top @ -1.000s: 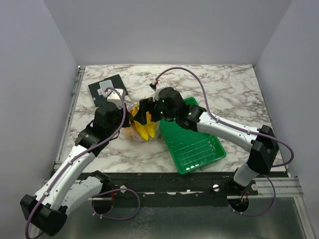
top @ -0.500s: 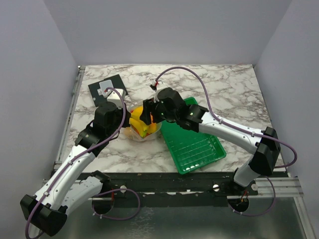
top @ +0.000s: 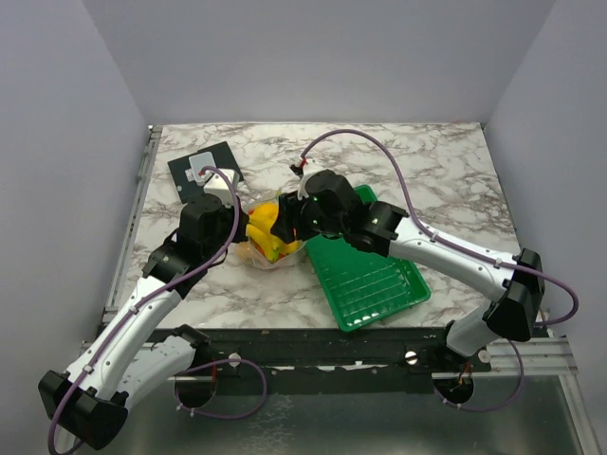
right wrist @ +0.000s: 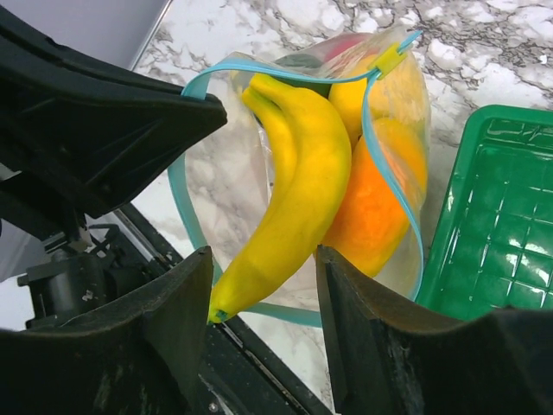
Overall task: Place the food in the zip-top bag and seal the zipper
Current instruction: Place the fake fruit in the zipper food storage bag.
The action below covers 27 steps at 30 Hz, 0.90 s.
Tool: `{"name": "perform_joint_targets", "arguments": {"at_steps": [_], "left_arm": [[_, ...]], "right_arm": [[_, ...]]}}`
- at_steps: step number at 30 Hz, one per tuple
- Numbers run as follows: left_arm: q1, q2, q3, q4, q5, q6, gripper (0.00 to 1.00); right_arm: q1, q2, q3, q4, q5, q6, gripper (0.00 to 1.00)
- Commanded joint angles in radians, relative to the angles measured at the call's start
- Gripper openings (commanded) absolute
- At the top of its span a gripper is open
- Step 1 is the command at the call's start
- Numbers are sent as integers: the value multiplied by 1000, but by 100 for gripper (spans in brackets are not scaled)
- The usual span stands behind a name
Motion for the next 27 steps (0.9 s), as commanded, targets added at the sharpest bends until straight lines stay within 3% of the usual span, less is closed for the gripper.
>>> {"name": "perform_joint_targets", "arguments": {"at_steps": [1,21,23,27], "left_arm": [[-5,-6,-10,10,16,2,0],[-5,-10,-8,10,17,1,0],[-5,-13,-8,9,17,2,0],[-5,-16,-8,9,18,2,0]], "right_arm": [[18,-17,2,-46,-42,30,55],[61,81,62,-117,-7,56,57],[61,101,79,-128,2,58,52],[61,123,101,-142,12,59,26]]}}
